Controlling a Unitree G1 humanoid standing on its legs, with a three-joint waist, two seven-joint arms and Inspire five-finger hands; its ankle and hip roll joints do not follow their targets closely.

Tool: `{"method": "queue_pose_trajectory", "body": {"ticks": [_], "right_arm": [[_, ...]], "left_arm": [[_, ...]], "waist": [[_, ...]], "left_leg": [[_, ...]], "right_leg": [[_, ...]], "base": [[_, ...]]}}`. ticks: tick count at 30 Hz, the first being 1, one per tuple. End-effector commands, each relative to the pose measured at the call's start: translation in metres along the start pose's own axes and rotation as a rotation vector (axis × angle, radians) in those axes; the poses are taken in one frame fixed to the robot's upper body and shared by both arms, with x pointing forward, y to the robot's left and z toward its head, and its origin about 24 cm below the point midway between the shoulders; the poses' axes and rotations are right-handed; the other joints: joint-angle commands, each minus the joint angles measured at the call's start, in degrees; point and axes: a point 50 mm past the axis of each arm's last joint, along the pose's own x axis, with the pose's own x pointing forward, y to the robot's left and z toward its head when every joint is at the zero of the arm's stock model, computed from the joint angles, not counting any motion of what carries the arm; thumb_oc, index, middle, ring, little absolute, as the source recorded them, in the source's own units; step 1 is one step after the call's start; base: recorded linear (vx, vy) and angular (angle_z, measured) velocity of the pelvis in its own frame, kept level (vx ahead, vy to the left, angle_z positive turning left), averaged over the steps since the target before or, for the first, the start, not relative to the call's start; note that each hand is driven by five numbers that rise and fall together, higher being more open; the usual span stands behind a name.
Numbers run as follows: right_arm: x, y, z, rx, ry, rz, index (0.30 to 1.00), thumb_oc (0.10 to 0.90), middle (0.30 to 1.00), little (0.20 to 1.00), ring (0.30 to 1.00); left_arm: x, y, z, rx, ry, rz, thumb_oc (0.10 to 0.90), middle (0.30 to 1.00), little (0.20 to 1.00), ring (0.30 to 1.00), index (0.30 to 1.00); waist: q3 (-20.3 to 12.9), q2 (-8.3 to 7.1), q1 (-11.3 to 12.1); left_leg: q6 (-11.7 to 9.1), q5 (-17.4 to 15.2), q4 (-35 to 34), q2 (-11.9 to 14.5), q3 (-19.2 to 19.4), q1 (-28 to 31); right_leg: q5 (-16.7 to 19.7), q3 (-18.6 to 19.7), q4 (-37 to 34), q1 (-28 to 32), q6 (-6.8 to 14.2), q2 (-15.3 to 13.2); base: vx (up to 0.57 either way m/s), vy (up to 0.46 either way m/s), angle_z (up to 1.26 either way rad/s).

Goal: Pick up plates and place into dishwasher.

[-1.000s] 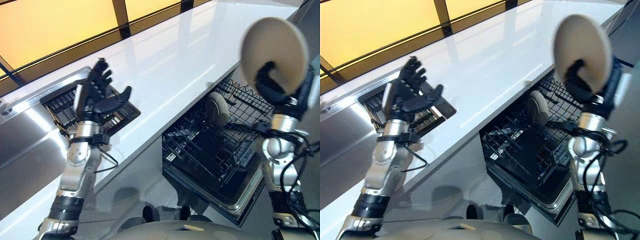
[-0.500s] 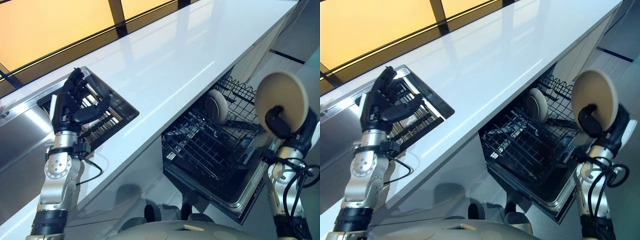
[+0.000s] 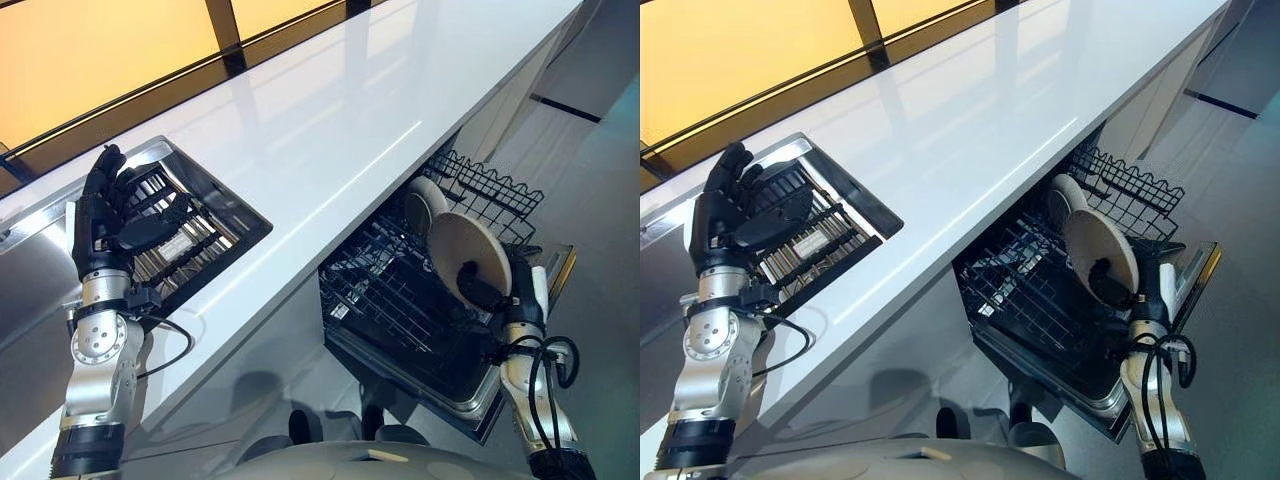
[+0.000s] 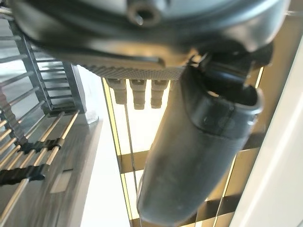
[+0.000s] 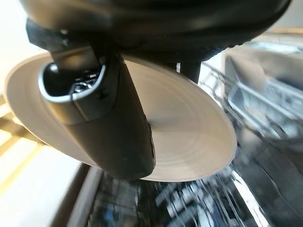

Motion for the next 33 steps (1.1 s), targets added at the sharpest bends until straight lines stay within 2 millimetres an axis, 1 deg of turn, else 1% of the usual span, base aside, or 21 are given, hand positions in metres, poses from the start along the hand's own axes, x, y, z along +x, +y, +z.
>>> {"method": "queue_pose_trajectory", "body": {"ticks": [1, 5, 6, 7, 13, 16, 25, 33], "right_arm": [[0.024, -0.01, 0.044, -0.034, -0.23, -0.024, 0.3, 0.1, 0.3, 0.2, 0.3], [0.024, 0.005, 0.04, -0.076, -0.208, 0.033, 0.3, 0.1, 0.3, 0.2, 0.3], [0.025, 0.01, 0.037, -0.111, -0.192, 0.049, 0.3, 0.1, 0.3, 0.2, 0.3], [0.025, 0.011, 0.036, -0.118, -0.187, 0.052, 0.3, 0.1, 0.3, 0.2, 0.3], [0.031, 0.023, 0.015, -0.232, -0.048, 0.108, 0.3, 0.1, 0.3, 0.2, 0.3], [0.035, 0.026, 0.007, -0.281, 0.011, 0.123, 0.3, 0.1, 0.3, 0.2, 0.3], [0.048, 0.023, -0.006, -0.378, 0.134, 0.147, 0.3, 0.1, 0.3, 0.2, 0.3], [0.051, 0.026, -0.014, -0.416, 0.207, 0.191, 0.3, 0.1, 0.3, 0.2, 0.3]], "left_arm": [[0.015, 0.013, 0.033, 0.031, -0.219, 0.038, 0.8, 0.9, 0.9, 0.9, 0.9], [0.015, 0.011, 0.031, 0.022, -0.209, 0.028, 0.8, 0.9, 0.9, 0.9, 0.9], [0.015, 0.009, 0.03, 0.018, -0.208, 0.021, 0.8, 0.9, 0.9, 0.9, 0.9], [0.015, 0.009, 0.03, 0.017, -0.208, 0.019, 0.8, 0.9, 0.9, 0.9, 0.9], [0.019, -0.001, 0.033, 0.007, -0.209, -0.026, 0.8, 0.9, 0.9, 0.9, 0.9], [0.023, -0.006, 0.033, 0.006, -0.204, -0.057, 0.8, 0.9, 0.9, 0.9, 0.9], [0.028, -0.019, 0.034, -0.007, -0.193, -0.12, 0.8, 0.9, 0.9, 0.9, 0.9], [0.029, -0.027, 0.032, -0.015, -0.183, -0.16, 0.8, 0.9, 0.9, 0.9, 0.9]], "waist": [[-1.88, 0.05, 1.04], [-1.61, 0.02, 1.67], [-1.58, -0.02, 1.96], [-1.57, -0.03, 2.01], [-1.56, -0.26, 3.36], [-1.68, -0.39, 4.09], [-1.91, -0.66, 5.66], [-1.86, -0.88, 6.49]], "left_leg": [[1.71, -7.87, 0.35, -3.39, 0.16, 2.48], [1.73, -7.85, 0.35, -3.47, -0.15, 2.5], [1.71, -7.85, 0.35, -3.46, -0.26, 2.53], [1.71, -7.85, 0.35, -3.45, -0.28, 2.55], [1.62, -7.88, 0.35, -3.47, -0.74, 2.76], [1.56, -7.93, 0.35, -3.43, -0.96, 2.97], [1.48, -7.94, 0.35, -3.29, -1.63, 3.5], [1.41, -7.97, 0.35, -3.16, -1.98, 3.93]], "right_leg": [[-6.34, -1.19, 5.05, -0.28, 1.74, 2.73], [-6.46, -1.76, 5.29, -0.22, 1.8, 2.54], [-6.49, -1.93, 5.34, -0.18, 1.82, 2.47], [-6.49, -1.98, 5.35, -0.16, 1.82, 2.45], [-6.49, -2.81, 5.15, 0.37, 1.83, 2.3], [-6.48, -3.22, 5.03, 0.75, 1.77, 2.28], [-6.59, -3.84, 4.93, 1.59, 1.49, 2.41], [-6.66, -4.09, 4.64, 2.31, 1.26, 2.57]], "base": [[0.0, 0.0, 0.0], [0.01, -0.001, 0.05], [0.01, -0.002, 0.08], [0.01, -0.005, 0.11], [0.01, -0.01, 0.06], [0.02, -0.019, 0.04], [0.01, -0.021, 0.07], [0.0, 0.0, 0.0]]}}
